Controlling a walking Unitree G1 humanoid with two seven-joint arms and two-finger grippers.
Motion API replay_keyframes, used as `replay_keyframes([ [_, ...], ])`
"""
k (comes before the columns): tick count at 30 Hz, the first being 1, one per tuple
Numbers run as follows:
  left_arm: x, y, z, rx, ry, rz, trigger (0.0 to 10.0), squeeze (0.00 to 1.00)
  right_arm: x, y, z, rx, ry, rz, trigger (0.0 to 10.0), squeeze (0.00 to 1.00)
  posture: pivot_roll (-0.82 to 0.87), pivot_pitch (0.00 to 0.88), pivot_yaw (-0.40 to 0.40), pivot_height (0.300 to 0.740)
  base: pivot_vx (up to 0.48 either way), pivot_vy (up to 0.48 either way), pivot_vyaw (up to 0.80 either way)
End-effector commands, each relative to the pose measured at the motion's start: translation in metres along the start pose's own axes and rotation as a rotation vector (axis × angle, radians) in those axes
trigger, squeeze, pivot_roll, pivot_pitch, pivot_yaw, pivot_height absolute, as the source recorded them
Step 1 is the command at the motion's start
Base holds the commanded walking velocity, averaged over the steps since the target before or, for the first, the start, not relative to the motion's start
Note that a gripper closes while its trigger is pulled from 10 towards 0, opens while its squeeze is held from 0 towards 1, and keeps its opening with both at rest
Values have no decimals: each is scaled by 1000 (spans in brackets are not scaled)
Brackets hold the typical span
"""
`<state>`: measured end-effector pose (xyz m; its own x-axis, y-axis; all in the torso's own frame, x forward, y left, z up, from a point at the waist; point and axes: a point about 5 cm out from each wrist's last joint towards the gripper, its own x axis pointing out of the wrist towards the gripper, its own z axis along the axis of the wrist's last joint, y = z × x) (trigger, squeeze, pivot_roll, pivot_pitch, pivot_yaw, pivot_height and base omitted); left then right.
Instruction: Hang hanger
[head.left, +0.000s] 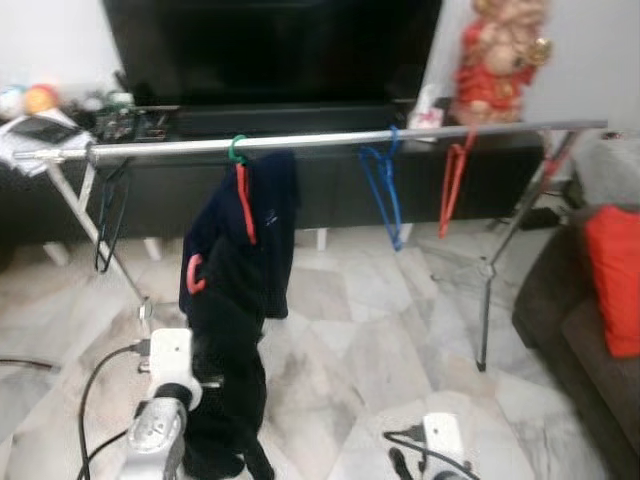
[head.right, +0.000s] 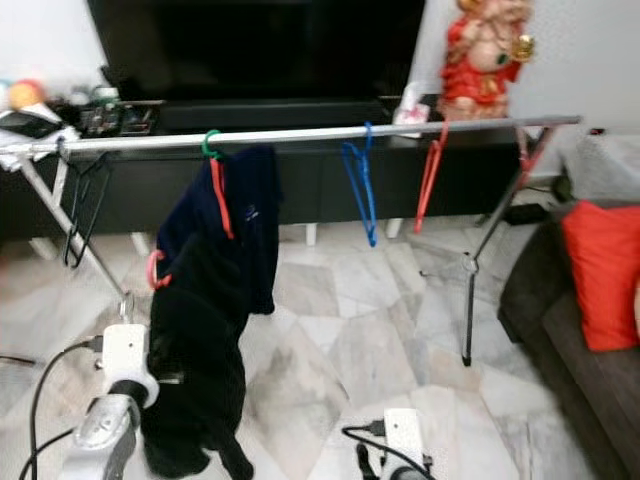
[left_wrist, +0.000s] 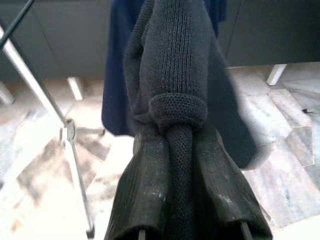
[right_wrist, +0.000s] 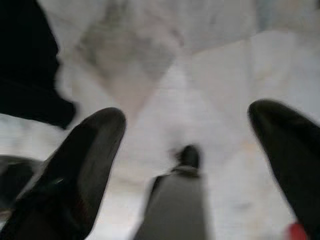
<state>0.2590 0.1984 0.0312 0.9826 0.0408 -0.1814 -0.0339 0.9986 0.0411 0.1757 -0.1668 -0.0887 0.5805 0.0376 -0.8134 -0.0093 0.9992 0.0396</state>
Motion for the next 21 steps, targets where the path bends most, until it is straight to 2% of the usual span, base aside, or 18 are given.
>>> replay_keyframes([
  [1,7,-12,13,-16,-58,-36,10000,0,-2,-13,-5,-3,16,-38,10000,0,-71,0,-2,740,0,0,-456],
  [21,7,-19,15,-27,-73,-63,10000,0,-2,-13,-3,11,2,-43,10000,0,-70,0,-3,740,0,0,0],
])
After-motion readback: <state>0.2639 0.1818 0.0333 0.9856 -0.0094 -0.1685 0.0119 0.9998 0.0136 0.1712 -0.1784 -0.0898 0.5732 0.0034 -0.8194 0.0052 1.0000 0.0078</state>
